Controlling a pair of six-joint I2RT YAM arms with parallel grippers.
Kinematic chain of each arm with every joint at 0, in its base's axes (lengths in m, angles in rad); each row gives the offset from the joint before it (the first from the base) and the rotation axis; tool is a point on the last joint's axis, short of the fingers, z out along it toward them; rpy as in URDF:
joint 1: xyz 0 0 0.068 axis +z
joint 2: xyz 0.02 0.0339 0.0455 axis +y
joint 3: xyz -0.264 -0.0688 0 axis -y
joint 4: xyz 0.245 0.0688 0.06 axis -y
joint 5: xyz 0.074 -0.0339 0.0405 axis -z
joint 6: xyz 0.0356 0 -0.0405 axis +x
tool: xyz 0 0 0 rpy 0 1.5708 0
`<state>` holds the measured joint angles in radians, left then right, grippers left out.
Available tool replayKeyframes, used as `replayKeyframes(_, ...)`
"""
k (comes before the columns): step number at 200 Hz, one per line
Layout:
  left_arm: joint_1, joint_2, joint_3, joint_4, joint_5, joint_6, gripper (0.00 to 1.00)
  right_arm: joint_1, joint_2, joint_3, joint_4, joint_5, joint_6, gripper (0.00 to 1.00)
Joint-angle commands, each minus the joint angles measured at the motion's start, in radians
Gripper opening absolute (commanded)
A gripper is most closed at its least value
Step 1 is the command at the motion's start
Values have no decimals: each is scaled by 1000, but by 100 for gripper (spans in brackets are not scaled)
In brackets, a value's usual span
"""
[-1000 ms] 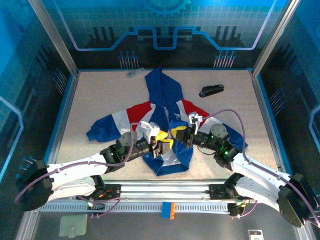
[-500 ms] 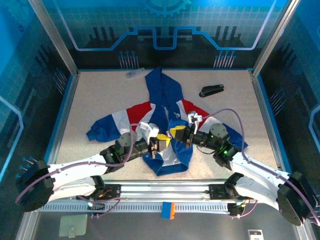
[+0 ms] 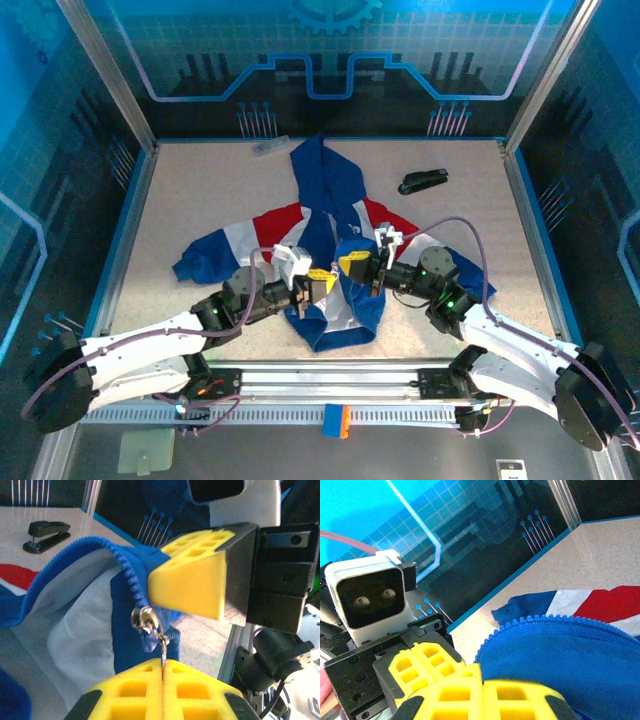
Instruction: Zip up the jacket
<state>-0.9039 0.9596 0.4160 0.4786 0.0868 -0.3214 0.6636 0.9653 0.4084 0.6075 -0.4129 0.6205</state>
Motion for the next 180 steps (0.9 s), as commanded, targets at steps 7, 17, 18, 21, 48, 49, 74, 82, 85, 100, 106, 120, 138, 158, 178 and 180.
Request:
replayKeyframes(7, 8, -37, 9, -134, 2, 13, 0, 22, -4, 47, 51, -20, -67, 0)
replayKeyframes(17, 8, -46, 13, -173, 3, 11, 0, 22, -4, 53, 46, -32, -85, 0)
replayKeyframes(18, 8, -47, 13, -175, 2, 11, 0, 21, -4, 54, 45, -33, -87, 0)
replayKeyframes(21, 8, -48, 13, -186, 2, 8, 0, 22, -3, 56, 40, -37, -93, 0)
replayKeyframes(48, 8, -71, 14, -237, 1, -6, 0, 28, 0, 71, 6, -43, -132, 0)
replayKeyframes(49, 8, -72, 13, -238, 1, -7, 0, 29, 1, 71, 6, -44, -132, 0)
replayKeyframes(74, 8, -84, 11, -243, 4, -8, 0, 31, 13, 72, 13, -55, -129, 0)
replayKeyframes(82, 8, -88, 13, -239, 4, -7, 2, 31, 16, 72, 19, -55, -124, 0)
replayKeyframes(85, 8, -92, 13, -239, 4, -7, 8, 31, 16, 70, 22, -53, -123, 0)
replayKeyframes(100, 8, -110, 12, -244, -12, -10, 39, 31, 16, 62, 31, -39, -119, 0)
replayKeyframes(106, 8, -123, 11, -250, -26, -13, 44, 31, 15, 58, 33, -33, -122, 0)
replayKeyframes(120, 9, -168, 2, -276, -67, -27, 53, 31, 8, 50, 21, -27, -123, 0)
replayKeyframes(138, 10, -253, -12, -345, -139, -80, 58, 27, -10, 40, -12, -24, -129, 0)
replayKeyframes(158, 11, -368, -23, -484, -222, -176, 59, 19, -42, 25, -56, -26, -128, 0)
replayKeyframes(178, 13, -478, -24, -696, -313, -342, 57, -1, -72, 15, -126, -35, -117, 0)
replayKeyframes(180, 13, -490, -24, -720, -323, -366, 57, -3, -73, 15, -135, -37, -115, 0)
